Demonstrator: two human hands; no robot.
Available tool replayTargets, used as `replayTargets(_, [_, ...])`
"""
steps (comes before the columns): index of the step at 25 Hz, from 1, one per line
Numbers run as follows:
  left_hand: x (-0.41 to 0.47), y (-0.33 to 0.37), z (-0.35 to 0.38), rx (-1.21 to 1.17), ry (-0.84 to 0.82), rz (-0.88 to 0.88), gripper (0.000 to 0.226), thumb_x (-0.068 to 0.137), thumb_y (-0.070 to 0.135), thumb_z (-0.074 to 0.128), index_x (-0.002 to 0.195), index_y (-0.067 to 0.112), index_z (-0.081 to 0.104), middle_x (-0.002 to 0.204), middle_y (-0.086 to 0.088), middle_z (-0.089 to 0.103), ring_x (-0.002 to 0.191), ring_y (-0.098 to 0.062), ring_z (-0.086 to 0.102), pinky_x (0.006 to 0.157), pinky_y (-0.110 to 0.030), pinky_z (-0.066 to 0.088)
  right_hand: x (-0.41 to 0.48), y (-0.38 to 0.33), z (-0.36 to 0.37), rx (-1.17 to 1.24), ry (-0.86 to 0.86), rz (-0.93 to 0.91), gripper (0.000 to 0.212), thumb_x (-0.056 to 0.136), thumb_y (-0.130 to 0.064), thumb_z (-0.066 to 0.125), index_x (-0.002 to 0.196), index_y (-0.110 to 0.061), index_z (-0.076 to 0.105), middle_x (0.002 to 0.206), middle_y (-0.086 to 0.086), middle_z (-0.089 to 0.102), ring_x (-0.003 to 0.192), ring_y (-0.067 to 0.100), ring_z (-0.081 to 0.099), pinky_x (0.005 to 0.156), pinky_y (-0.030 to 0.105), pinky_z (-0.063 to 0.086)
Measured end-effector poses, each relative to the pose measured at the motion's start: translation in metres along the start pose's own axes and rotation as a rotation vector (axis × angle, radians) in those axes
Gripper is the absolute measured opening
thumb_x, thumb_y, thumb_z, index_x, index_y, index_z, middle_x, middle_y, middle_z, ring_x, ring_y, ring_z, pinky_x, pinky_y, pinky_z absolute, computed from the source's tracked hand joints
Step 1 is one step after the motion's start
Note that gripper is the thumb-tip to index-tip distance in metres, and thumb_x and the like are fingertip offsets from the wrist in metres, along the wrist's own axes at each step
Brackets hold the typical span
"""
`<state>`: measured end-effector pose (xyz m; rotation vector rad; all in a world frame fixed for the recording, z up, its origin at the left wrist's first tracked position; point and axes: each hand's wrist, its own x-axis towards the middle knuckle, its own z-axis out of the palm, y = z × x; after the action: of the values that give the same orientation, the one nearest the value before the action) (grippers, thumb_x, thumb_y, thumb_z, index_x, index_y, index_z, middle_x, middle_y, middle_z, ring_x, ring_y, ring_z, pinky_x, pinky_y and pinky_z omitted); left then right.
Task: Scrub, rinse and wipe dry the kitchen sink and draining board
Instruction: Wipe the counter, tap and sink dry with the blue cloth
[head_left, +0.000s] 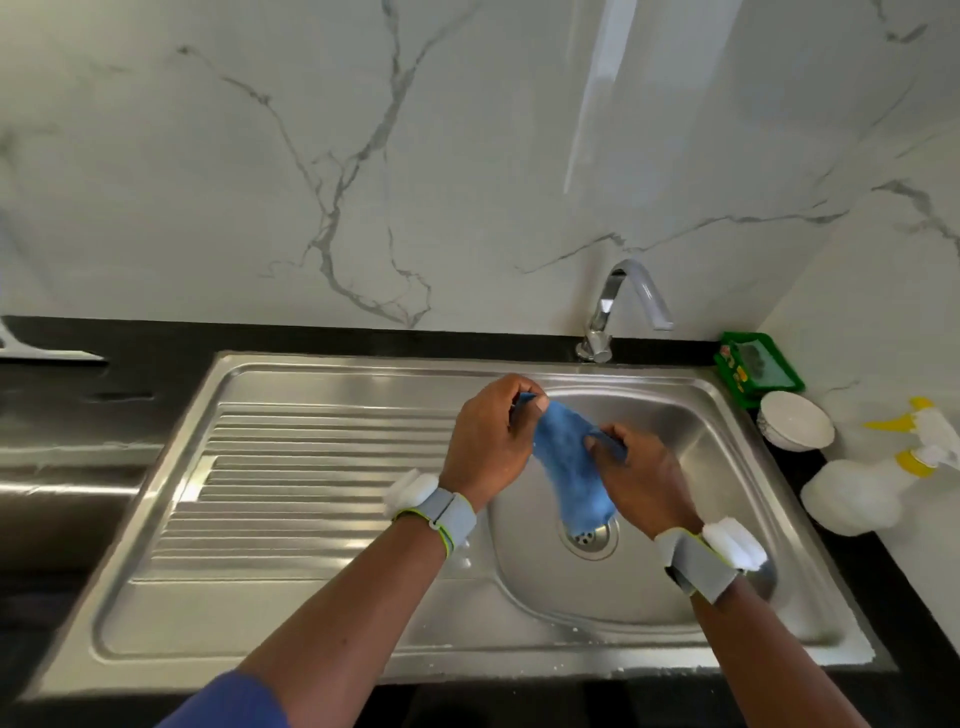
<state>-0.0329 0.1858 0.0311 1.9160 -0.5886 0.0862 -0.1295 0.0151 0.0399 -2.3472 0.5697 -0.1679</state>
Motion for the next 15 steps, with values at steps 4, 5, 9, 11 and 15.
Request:
replayTargets(4, [-0.001,-0.028,-0.036,0.043,-0.012,-0.099,0.009,0.096,0.031,0.062,0.094,0.025,0.069,0.084,0.012,0.069,0.076,-0.005,0.064,0.071,-0.019,0.05,0.005,-0.002,0.017,0.196,-0.094,-0.027,0.009,0.092,-0.03,0.069,0.084,-0.028,0.071,0.078,-0.006,0.072,0.075,0.012,0.068,0.07,0.034,0.054])
replayTargets(5, [-0.002,-0.039,-0.049,0.038,-0.058,-0.142,0.013,0.093,0.034,0.062,0.093,0.025,0.071,0.083,0.011,0.071,0.075,-0.005,0.065,0.072,-0.022,0.052,0.006,-0.007,0.023,0.239,-0.183,-0.049,0.01,0.092,-0.019,0.069,0.086,-0.026,0.073,0.081,-0.004,0.073,0.076,0.011,0.069,0.072,0.032,0.055])
replayTargets(9, [-0.003,-0.077,-0.101,-0.187,-0.249,-0.402,0.011,0.097,0.02,0.069,0.091,0.012,0.073,0.071,-0.001,0.067,0.058,-0.017,0.06,0.052,-0.029,0.053,0.022,-0.03,0.049,0.343,-0.48,-0.008,0.013,0.092,-0.007,0.069,0.097,-0.017,0.076,0.092,0.005,0.077,0.088,0.019,0.073,0.085,0.04,0.057])
replayTargets(11, [0.005,-0.093,-0.121,-0.189,-0.282,-0.47,0.009,0.098,0.017,0.069,0.091,0.012,0.073,0.073,-0.004,0.065,0.061,-0.016,0.061,0.053,-0.031,0.055,0.043,-0.046,0.066,0.358,-0.508,-0.007,0.009,0.09,-0.007,0.072,0.096,-0.014,0.075,0.091,0.009,0.076,0.087,0.022,0.072,0.089,0.048,0.056])
replayTargets(15, [0.052,-0.125,-0.131,-0.024,0.06,-0.45,0.014,0.099,0.034,0.064,0.11,0.027,0.068,0.1,0.006,0.07,0.088,-0.013,0.066,0.084,-0.032,0.053,0.103,-0.086,0.114,0.11,0.098,-0.015,0.034,0.087,-0.019,0.071,0.12,-0.02,0.066,0.12,0.004,0.066,0.112,0.023,0.061,0.102,0.042,0.049])
